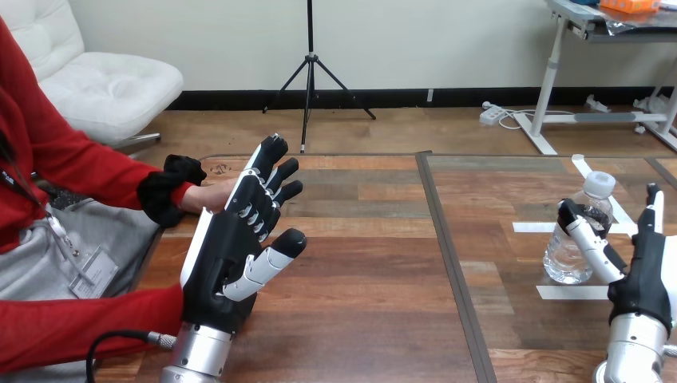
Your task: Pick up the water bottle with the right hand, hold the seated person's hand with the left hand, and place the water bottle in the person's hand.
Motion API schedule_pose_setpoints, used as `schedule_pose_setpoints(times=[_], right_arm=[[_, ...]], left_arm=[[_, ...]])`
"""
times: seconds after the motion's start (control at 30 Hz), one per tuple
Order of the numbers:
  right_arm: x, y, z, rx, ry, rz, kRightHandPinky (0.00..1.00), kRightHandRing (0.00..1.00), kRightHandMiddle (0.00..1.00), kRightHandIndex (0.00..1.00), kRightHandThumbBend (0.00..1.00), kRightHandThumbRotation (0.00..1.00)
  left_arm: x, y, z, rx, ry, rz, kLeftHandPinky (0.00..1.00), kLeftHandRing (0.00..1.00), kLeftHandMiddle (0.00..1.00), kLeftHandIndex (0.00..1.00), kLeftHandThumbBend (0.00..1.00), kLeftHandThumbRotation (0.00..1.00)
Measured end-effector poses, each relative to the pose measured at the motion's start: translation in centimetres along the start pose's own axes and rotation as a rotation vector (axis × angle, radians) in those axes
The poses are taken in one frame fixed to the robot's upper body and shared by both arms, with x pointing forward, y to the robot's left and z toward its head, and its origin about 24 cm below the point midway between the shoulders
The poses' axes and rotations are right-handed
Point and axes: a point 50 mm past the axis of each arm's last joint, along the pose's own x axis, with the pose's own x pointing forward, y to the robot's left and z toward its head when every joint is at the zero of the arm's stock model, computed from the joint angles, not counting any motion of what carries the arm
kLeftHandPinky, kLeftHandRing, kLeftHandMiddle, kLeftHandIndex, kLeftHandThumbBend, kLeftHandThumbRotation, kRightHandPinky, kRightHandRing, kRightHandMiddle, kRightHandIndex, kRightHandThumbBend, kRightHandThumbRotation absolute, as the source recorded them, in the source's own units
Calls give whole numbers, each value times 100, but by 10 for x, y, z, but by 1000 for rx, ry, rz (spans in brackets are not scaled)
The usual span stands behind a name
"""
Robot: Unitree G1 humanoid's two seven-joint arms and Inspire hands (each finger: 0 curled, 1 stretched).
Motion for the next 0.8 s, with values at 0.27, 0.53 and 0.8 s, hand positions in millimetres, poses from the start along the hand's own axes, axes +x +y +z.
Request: schedule_pose_setpoints(times=[0.27,0.53,0.8], right_arm=[[-1,1,-4,-7,27,20,85,99,100,100,100,65],[-3,3,-8,-19,60,44,79,99,100,100,100,65],[-3,4,-9,-27,64,55,85,97,99,100,100,65]], left_arm=[[0,0,0,0,0,-1,88,94,97,95,100,61],[0,-1,0,-4,0,-1,88,94,97,95,100,61],[1,-4,-1,-10,-1,-1,88,94,97,95,100,62]])
